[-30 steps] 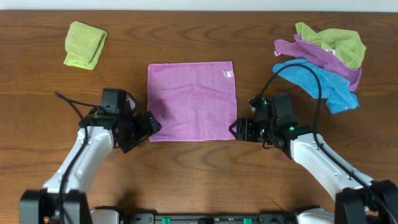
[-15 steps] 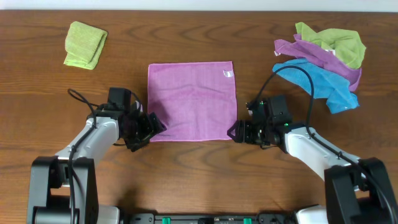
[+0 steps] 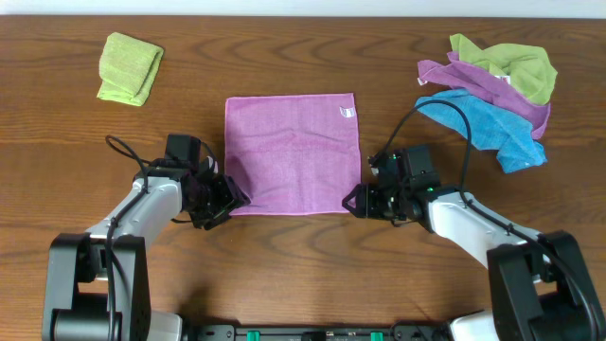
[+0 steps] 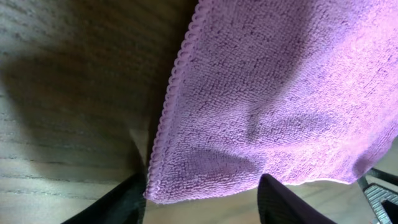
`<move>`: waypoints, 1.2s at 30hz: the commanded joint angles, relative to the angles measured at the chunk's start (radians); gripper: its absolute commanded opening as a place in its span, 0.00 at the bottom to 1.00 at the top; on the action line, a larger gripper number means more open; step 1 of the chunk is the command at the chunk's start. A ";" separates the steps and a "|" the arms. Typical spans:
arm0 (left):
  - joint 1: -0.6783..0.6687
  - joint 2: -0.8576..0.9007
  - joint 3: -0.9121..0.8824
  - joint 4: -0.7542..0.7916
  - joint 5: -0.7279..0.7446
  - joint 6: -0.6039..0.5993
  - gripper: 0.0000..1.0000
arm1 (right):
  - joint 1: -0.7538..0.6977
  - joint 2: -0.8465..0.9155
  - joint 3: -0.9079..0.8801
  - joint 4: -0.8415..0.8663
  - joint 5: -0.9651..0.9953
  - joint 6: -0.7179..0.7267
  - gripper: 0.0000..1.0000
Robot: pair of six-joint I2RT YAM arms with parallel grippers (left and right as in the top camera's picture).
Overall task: Fold the cloth
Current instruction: 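Fold the near edge over toward the far edge with both grippers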
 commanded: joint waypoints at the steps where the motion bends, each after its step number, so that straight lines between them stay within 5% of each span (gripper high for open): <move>1: 0.007 0.016 -0.006 -0.006 -0.012 0.015 0.48 | 0.010 0.046 -0.009 0.006 0.011 -0.002 0.44; 3: 0.007 0.016 -0.006 -0.006 -0.017 0.015 0.38 | 0.010 0.064 -0.009 0.010 0.003 -0.002 0.34; 6: 0.008 0.016 -0.006 -0.006 -0.025 0.000 0.06 | 0.010 0.067 -0.008 0.013 0.003 -0.002 0.09; 7: 0.008 0.016 -0.006 -0.006 -0.025 -0.003 0.06 | 0.010 0.065 -0.006 0.014 0.002 -0.002 0.02; 16: 0.020 -0.005 0.029 -0.022 0.050 0.002 0.06 | 0.006 -0.032 0.108 -0.088 -0.010 -0.026 0.01; 26: 0.019 -0.224 0.076 -0.216 -0.013 -0.034 0.06 | 0.010 -0.146 0.228 -0.288 0.043 -0.054 0.01; 36: 0.019 -0.176 0.076 -0.015 -0.033 -0.087 0.06 | 0.010 -0.136 0.228 -0.181 0.136 -0.042 0.01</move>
